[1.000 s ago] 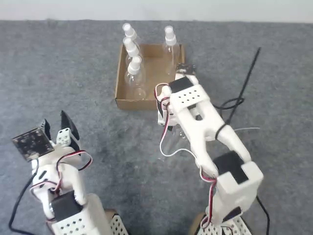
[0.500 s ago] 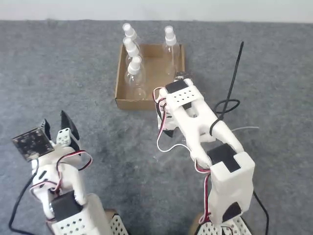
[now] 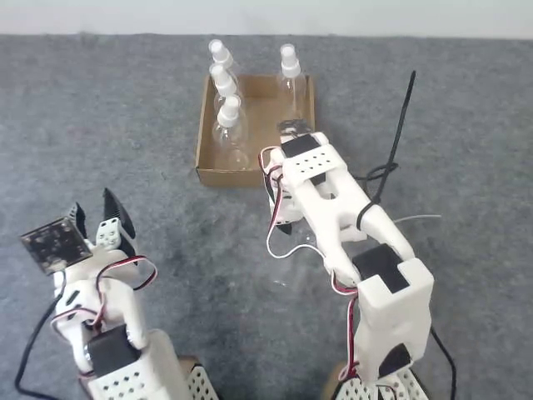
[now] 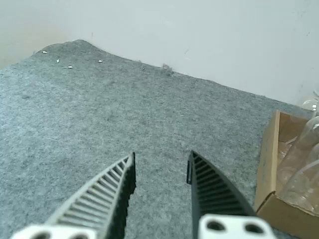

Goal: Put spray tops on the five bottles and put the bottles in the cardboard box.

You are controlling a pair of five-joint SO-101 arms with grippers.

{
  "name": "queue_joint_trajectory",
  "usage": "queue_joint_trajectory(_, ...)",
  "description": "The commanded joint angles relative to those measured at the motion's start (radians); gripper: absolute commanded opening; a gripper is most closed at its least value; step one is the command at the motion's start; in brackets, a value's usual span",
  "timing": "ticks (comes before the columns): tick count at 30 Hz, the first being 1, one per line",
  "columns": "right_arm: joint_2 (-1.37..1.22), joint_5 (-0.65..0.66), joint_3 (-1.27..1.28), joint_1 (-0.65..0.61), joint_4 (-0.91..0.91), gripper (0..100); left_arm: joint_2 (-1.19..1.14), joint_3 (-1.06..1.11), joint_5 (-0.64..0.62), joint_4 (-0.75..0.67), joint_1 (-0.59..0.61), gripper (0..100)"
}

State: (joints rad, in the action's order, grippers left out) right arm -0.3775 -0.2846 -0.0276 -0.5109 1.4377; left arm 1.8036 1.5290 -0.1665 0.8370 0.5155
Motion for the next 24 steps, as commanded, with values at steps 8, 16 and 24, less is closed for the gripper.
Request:
queue_joint_trajectory(8, 0.031, 0.354, -0.158, -0.015, 0.136, 12.3, 0.008, -0.002, 0.006, 0.000, 0.005, 16)
queue_joint_trajectory(16, 0.031, 0.471, -0.157, -0.145, 0.214, 12.2, 0.008, -0.002, 0.006, 0.000, 0.005, 16)
queue_joint_trajectory(24, 0.031, 0.529, -0.157, -0.200, 0.219, 13.0, 0.008, -0.002, 0.006, 0.000, 0.005, 16)
